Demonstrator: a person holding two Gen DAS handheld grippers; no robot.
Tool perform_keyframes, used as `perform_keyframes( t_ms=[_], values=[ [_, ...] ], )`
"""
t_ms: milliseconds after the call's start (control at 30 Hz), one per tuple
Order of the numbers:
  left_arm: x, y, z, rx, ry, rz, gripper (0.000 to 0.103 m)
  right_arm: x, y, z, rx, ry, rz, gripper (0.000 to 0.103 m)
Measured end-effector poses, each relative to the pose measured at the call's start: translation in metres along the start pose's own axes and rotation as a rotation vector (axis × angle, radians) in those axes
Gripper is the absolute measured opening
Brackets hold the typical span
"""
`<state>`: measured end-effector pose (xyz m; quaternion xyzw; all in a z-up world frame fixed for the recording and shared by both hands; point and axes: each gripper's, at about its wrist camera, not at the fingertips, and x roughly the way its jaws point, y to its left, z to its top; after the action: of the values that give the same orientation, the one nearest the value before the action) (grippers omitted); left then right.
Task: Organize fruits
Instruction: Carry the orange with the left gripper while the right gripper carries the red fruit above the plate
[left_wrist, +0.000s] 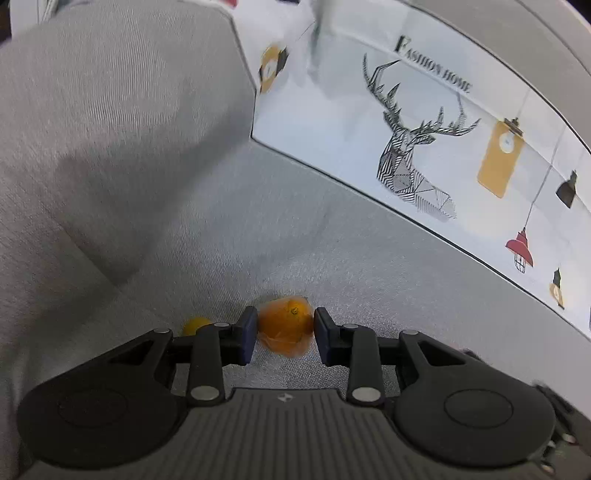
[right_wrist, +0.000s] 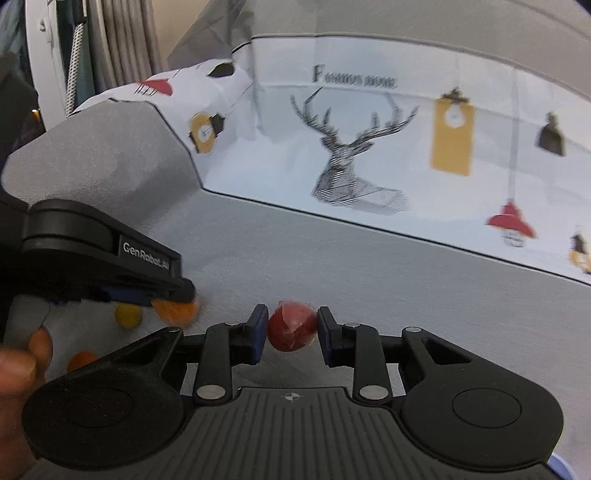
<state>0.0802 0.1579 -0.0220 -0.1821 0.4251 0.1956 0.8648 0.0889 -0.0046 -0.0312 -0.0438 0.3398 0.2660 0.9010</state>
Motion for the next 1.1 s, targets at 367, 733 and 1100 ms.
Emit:
perform_keyframes(
  t_ms=[367, 733, 1100],
  values=[
    [-0.051, -0.023, -0.018, 0.120, -0.043, -0.065, 0.036, -0.140, -0.050, -0.011, 0.095, -0.079, -0.106, 0.030],
    [-0.104, -0.060, -0.048, 0.329, -0.117, -0.131, 0.036, -0.177, -0.076, -0.074, 0.230, -0.017, -0.218, 0.030],
    [-0.146, -0.086, -0.097, 0.401, -0.092, -0.281, 0.036, -0.174, -0.094, -0.085, 0.236, 0.021, -0.278, 0.030]
  ],
)
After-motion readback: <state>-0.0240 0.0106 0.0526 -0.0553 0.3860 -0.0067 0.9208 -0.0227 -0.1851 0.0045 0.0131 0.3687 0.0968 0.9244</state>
